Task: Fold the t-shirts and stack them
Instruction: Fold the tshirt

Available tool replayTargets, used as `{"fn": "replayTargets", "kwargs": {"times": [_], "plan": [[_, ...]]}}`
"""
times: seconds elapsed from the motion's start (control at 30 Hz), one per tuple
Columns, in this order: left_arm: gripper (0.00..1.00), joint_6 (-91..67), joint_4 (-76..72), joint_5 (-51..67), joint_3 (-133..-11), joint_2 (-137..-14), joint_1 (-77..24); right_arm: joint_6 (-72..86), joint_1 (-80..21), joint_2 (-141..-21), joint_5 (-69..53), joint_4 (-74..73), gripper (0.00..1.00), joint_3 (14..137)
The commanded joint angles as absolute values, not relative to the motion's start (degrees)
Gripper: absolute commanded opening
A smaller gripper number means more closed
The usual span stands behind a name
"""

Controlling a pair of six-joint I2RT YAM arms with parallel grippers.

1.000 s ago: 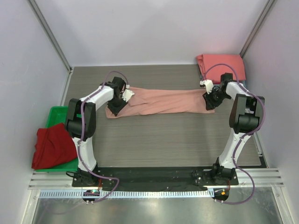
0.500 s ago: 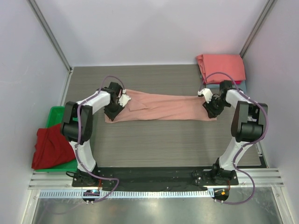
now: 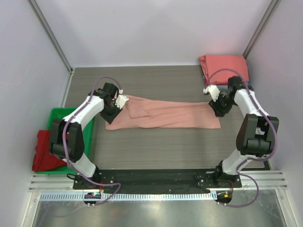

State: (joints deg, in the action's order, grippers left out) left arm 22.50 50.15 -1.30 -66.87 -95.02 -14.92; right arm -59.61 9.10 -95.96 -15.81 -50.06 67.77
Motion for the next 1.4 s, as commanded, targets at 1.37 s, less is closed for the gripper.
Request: {"fn": "replayTargets", "kwargs": {"times": [1.37], "plan": [[0.05, 6.5, 46.8, 15.7, -72.7, -109.7, -4.4, -44.1, -39.3, -124.6, -33.0, -24.3, 0.44, 105.7]]}}
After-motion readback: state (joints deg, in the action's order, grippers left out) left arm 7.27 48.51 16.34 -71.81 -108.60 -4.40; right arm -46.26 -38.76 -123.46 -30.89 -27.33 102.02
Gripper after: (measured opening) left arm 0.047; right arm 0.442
